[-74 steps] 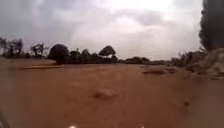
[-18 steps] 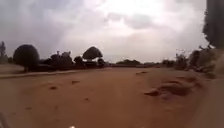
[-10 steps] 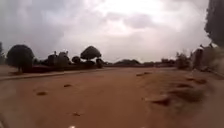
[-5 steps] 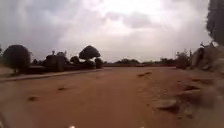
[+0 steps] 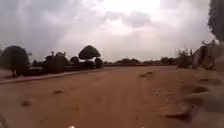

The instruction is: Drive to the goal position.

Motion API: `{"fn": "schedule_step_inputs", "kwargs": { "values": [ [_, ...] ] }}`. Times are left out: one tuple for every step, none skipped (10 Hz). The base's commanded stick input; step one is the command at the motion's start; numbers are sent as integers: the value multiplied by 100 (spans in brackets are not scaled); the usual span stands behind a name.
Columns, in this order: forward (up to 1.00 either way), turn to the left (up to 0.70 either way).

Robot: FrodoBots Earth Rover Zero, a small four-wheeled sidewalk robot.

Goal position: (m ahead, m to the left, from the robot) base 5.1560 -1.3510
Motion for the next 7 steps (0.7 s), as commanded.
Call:
{"fn": "schedule_step_inputs", "kwargs": {
  "values": [
    [50, 0],
    [50, 0],
    [50, 0],
    [50, 0],
    [50, 0],
    [50, 0],
    [50, 0]
  ]
}}
